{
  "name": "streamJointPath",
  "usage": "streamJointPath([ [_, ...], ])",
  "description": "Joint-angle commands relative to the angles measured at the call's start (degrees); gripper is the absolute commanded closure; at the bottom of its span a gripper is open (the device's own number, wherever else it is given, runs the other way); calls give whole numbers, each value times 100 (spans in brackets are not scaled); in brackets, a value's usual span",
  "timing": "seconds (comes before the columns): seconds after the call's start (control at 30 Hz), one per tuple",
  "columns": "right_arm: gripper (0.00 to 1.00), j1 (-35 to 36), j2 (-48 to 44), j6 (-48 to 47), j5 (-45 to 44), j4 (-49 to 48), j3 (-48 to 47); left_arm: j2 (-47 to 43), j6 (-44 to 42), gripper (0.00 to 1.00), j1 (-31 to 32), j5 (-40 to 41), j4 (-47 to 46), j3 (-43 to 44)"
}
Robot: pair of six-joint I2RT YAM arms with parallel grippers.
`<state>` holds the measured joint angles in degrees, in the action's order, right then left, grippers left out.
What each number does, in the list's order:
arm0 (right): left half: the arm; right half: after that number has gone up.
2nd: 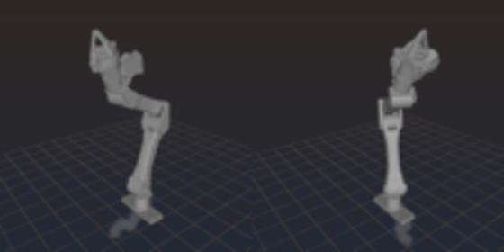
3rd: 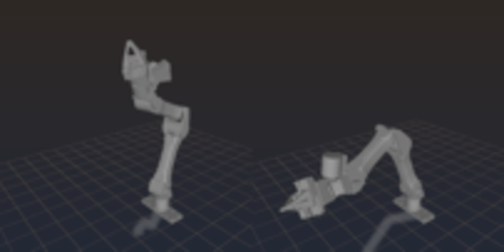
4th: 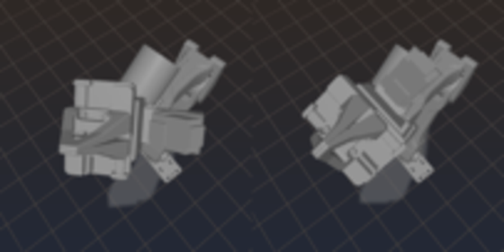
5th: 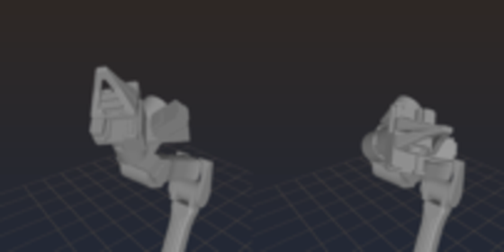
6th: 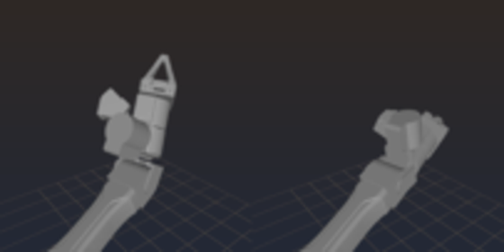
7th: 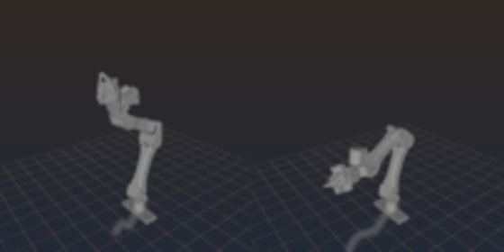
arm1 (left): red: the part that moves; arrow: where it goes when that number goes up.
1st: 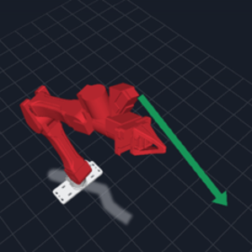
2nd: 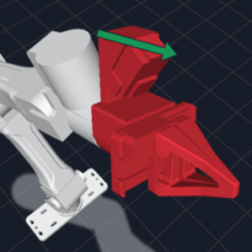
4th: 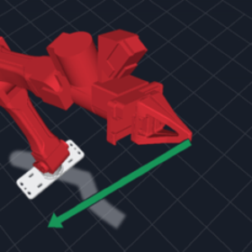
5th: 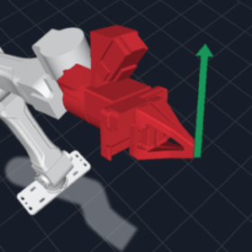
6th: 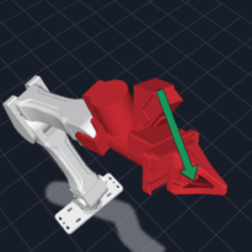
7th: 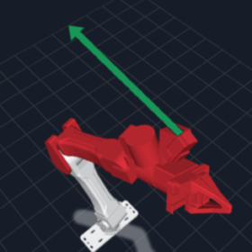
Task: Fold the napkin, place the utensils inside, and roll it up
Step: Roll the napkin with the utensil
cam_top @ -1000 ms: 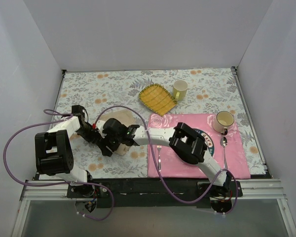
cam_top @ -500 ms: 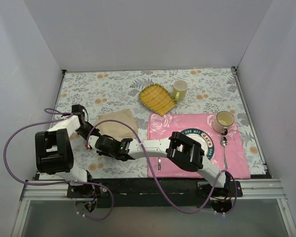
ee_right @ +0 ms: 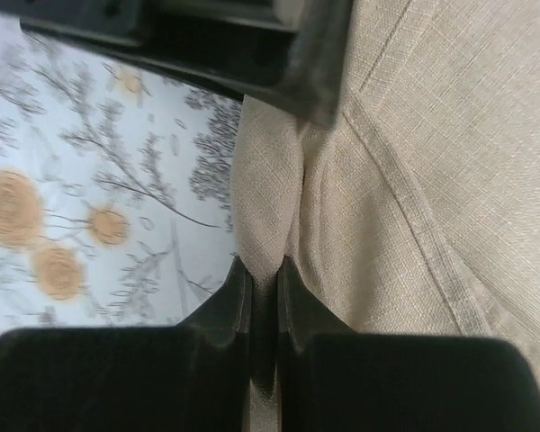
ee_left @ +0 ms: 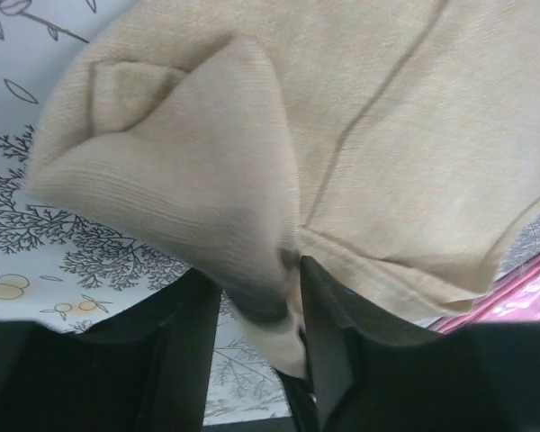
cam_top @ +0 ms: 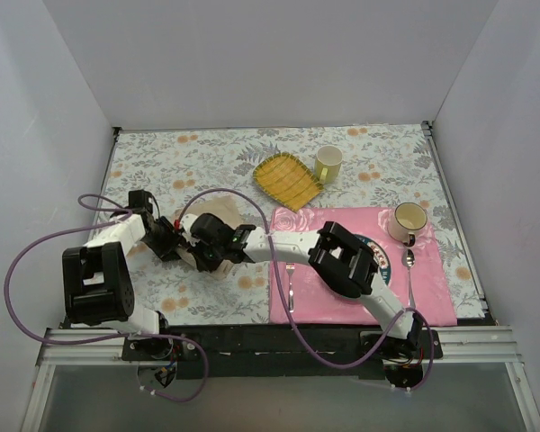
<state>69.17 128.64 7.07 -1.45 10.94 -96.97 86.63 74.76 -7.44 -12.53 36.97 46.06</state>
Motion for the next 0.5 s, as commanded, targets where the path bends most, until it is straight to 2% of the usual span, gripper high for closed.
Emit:
streamJointPath([
  [0.0, 99, -87, 170, 1830, 2086, -284, 388, -620, -348, 54, -21, 260, -445, -19],
  [0.17, 99, -403, 345, 3341, 3036, -1688, 881, -1130, -357, 36, -20, 585, -296, -1],
  [0.33, 99, -553, 600, 4634, 3519, -3016, 1285, -1578, -296, 34, 23, 498, -146, -71],
  [0.47, 99, -597, 785, 5330, 3494, -3677, 1435, -1877, 29, 36, 23, 235, -50, -220],
])
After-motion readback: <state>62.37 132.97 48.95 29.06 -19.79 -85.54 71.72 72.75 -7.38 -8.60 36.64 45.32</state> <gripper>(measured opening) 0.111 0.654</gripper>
